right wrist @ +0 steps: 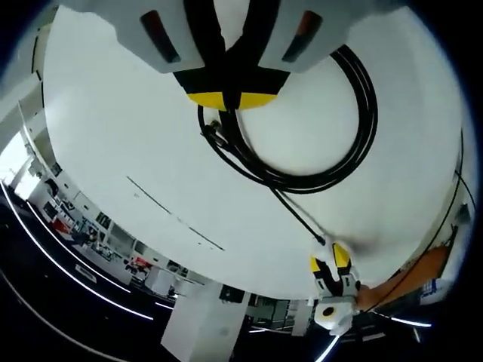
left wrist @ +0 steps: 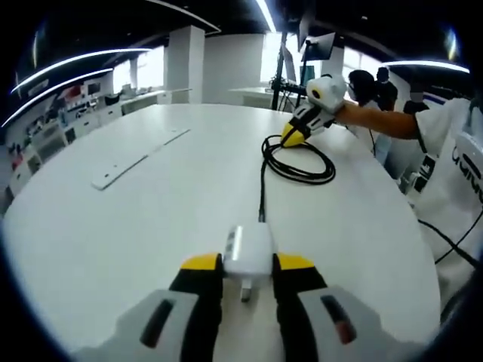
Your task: Plug the desk Type‑C cable into the charger adapter.
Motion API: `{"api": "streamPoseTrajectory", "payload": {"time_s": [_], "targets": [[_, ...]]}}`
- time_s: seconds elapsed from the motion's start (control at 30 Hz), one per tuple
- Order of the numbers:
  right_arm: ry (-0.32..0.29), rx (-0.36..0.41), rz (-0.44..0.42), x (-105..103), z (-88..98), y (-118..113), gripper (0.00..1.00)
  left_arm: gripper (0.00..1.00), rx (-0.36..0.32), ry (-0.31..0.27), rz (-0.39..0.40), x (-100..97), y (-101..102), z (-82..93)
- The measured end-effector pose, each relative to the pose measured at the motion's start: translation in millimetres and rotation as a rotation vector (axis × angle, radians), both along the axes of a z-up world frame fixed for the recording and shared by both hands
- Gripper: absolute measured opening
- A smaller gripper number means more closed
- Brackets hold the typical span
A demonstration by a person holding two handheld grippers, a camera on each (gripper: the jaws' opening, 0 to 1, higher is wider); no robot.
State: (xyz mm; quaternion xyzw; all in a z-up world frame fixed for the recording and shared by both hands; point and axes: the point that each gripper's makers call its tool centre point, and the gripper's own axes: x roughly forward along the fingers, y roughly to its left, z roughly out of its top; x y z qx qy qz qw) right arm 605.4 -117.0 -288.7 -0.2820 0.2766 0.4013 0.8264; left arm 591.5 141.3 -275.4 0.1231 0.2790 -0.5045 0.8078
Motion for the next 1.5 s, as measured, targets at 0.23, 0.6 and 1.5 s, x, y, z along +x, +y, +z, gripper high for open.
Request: {"api": "streamPoseTrajectory", "payload": {"time_s": [0.23,0.6,1.5], "targets": [[-0.004,0.016,-0.007,-2,-1.8,-2,0.02,0.25,0.01,-0.011,-0.001,1.9,0,-1.2],[-0.06,0.153,-0.04,2,14.5,1,0.16,0.39,-0.146,-0.146,0.133,13.9,13,19.6],[-0.179,0.566,-0.066,-36,40.6,29,0.47,0.78,-0.331,-0.321,0.48,-67.8,24,29.9]]}}
